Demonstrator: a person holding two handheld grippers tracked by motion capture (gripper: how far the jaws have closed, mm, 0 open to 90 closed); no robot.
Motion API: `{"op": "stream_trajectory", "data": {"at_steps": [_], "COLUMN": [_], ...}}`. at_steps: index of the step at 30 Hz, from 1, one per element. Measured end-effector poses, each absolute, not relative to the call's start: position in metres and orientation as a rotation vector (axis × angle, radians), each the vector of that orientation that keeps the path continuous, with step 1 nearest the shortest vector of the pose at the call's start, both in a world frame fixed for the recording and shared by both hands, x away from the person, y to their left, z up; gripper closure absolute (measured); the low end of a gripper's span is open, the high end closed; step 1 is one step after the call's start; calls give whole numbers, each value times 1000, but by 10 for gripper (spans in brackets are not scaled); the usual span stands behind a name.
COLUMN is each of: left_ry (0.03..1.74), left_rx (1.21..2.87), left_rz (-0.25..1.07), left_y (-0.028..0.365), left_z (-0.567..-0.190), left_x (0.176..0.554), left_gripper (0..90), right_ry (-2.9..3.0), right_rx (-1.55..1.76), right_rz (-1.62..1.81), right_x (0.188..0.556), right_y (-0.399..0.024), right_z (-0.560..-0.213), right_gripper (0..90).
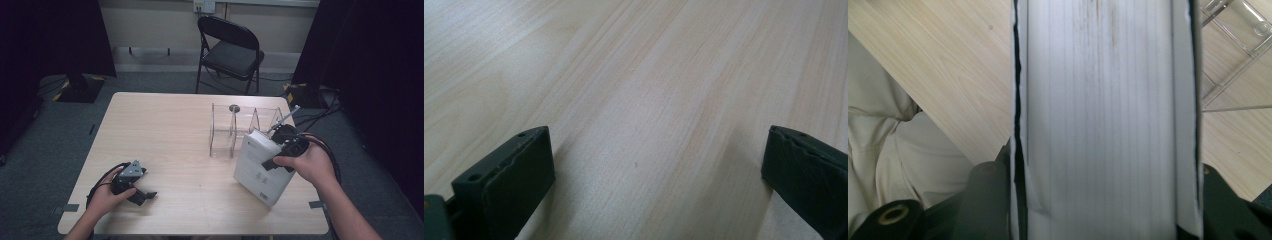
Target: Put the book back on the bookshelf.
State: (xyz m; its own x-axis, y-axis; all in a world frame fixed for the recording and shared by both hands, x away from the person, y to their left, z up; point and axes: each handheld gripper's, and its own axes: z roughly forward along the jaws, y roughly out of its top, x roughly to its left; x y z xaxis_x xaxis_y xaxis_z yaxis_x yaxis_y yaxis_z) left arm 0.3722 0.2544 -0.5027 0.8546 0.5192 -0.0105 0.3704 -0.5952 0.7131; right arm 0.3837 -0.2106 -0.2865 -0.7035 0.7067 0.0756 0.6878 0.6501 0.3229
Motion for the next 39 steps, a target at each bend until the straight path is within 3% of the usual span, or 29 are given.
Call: {"op": "stream_trajectory", "data": {"at_steps": [39], "left_ry": [638], "left_rx": [2275], "left_rz": [250], "left_y": [254], "left_z": [-503], "left_x": [373], "left_gripper": [0], "right_ry": [2724], "right_rx": [1315], "right_rz": [474], "right_x": [381], "right_y": [-258], "right_z": [-286], "right_gripper": [526]}}
